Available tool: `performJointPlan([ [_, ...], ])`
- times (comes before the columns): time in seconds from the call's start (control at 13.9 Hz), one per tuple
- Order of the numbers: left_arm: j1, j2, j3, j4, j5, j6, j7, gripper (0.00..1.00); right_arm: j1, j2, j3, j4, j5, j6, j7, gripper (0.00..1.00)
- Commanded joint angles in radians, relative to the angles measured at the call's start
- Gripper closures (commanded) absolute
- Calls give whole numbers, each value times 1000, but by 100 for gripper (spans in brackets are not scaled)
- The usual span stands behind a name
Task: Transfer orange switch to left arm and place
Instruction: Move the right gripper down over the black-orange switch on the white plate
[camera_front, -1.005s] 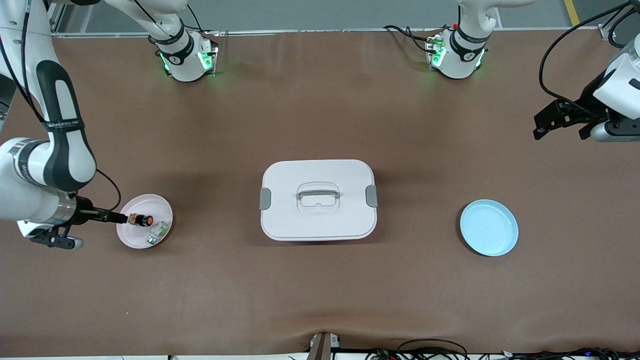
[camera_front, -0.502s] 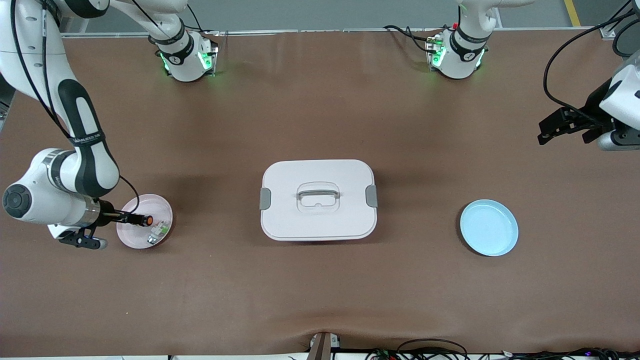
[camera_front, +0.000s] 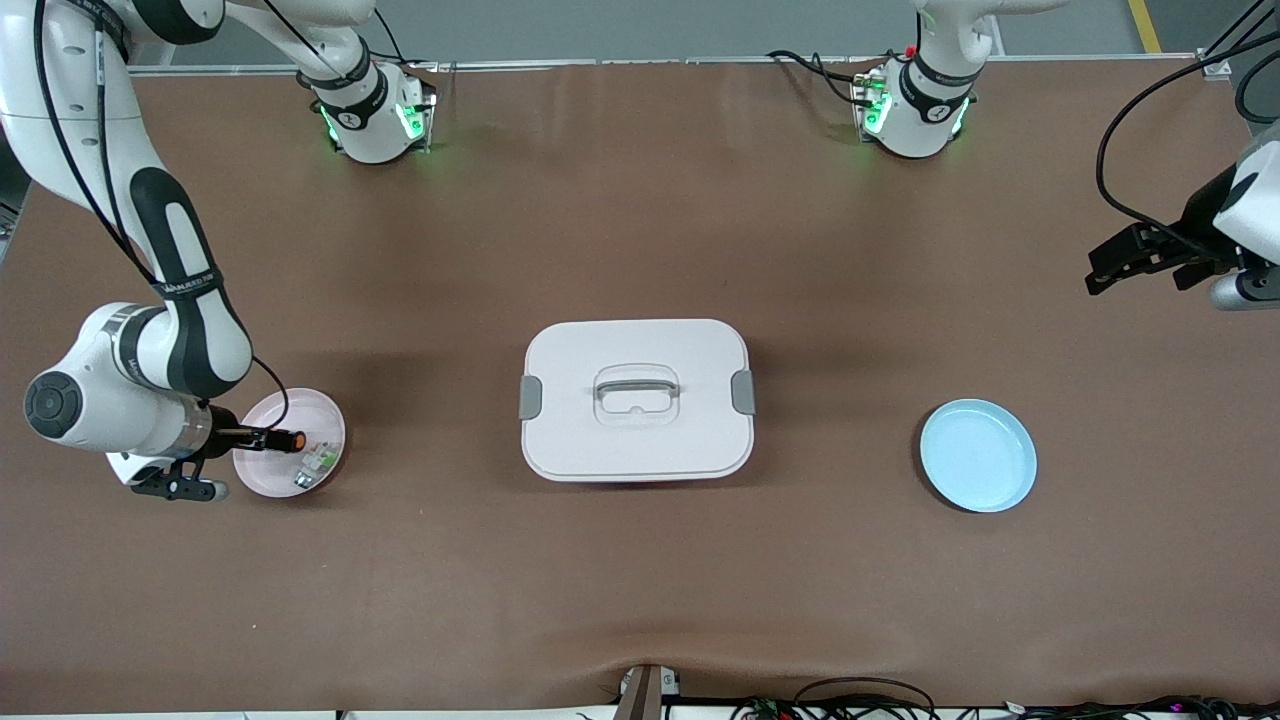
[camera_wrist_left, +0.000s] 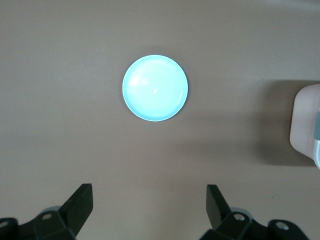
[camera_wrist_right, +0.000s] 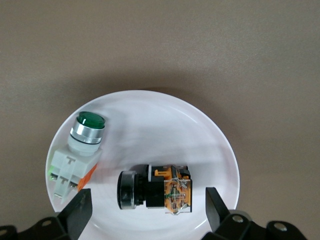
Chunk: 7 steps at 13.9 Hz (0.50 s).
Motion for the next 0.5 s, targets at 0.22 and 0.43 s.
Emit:
performJointPlan([
  [0.22,1,10,0,25,-6,-12,19,0,-4,1,5,-67,15,93,-27,0],
  [0.43,0,10,-1,25,-5,-12,19,0,-6,1,5,-72,13,101,-29,0],
])
